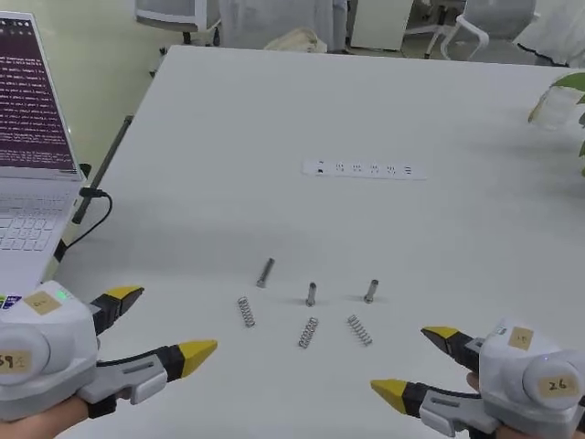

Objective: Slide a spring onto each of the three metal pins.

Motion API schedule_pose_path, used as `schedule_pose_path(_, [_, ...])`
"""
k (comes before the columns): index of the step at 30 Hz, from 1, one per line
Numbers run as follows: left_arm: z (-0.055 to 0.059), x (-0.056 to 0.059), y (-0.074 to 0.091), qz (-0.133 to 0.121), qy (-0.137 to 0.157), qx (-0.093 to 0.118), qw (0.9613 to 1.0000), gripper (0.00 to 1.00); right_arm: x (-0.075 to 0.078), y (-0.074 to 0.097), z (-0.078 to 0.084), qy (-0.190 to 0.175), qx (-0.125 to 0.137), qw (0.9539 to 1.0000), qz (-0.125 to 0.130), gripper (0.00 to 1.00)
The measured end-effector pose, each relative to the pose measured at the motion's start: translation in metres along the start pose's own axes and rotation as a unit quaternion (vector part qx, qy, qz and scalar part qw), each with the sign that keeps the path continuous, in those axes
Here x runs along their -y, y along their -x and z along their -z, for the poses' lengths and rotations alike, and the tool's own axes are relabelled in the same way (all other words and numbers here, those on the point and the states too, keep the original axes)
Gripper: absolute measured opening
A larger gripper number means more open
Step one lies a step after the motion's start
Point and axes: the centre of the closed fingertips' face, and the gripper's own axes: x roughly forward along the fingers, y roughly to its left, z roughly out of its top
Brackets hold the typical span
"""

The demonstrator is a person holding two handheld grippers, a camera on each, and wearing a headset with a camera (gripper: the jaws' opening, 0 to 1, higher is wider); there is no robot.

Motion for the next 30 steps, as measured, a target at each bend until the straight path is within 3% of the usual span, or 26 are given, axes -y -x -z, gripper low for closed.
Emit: schedule_pose_path(30, [-0.0034,-0.0019,0.0025,-0.004,0.002,0.007,1.0,0.71,-0.001,0.0,-0.0013,0.004,0.001,1.0,-0.002,0.62])
